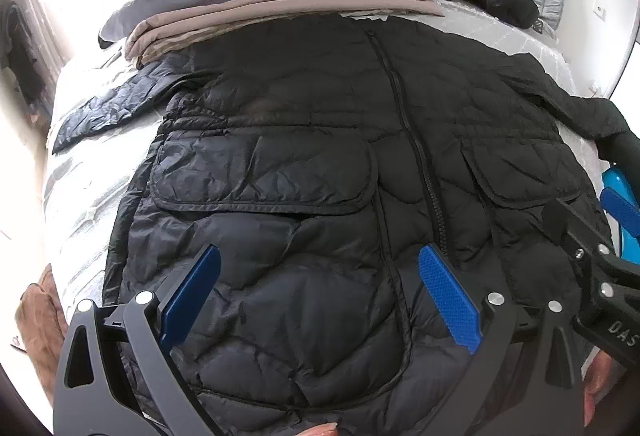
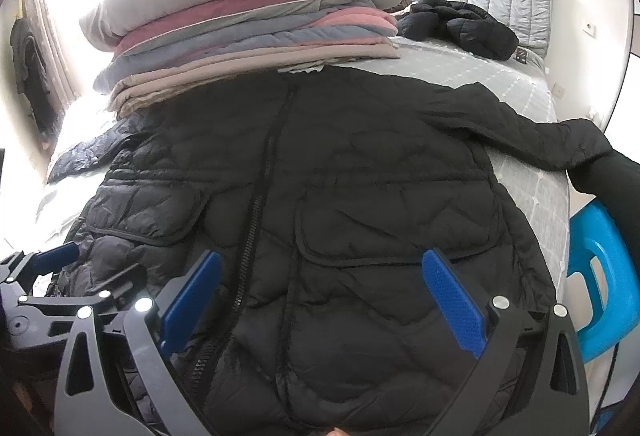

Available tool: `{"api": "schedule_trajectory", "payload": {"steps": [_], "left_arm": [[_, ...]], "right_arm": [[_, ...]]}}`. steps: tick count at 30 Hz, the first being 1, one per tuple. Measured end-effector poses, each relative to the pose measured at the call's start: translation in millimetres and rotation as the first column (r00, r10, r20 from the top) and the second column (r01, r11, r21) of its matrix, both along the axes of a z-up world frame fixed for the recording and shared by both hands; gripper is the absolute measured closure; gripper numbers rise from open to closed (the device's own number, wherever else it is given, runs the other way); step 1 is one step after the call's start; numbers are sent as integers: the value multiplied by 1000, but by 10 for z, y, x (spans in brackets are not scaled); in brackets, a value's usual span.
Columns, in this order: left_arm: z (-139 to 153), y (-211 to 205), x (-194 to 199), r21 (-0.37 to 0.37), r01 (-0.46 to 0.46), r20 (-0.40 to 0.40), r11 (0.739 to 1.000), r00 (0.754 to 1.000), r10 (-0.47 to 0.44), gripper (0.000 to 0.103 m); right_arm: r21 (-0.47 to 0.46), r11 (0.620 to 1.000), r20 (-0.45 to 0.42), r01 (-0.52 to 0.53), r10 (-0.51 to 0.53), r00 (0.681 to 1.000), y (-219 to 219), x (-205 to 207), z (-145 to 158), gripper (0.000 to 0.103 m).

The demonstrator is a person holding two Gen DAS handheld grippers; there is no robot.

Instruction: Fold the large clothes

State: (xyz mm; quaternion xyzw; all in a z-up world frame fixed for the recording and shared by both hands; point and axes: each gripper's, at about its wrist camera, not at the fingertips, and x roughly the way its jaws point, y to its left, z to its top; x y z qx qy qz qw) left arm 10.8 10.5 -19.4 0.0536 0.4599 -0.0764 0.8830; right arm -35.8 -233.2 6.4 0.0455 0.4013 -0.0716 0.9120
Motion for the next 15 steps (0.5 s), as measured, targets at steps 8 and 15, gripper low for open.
{"api": "schedule_trajectory", "payload": {"steps": [8, 15], "left_arm": [[39, 81, 3, -16, -15, 1, 1000, 1000, 15, 7], [28, 98, 11, -20, -18, -7, 1000, 1000, 17, 7]], "right_arm": [[-6, 1000, -14, 6, -6, 1000, -2, 28, -38, 6], [6, 1000, -18, 14, -14, 1000, -32, 47, -48, 6]]}}
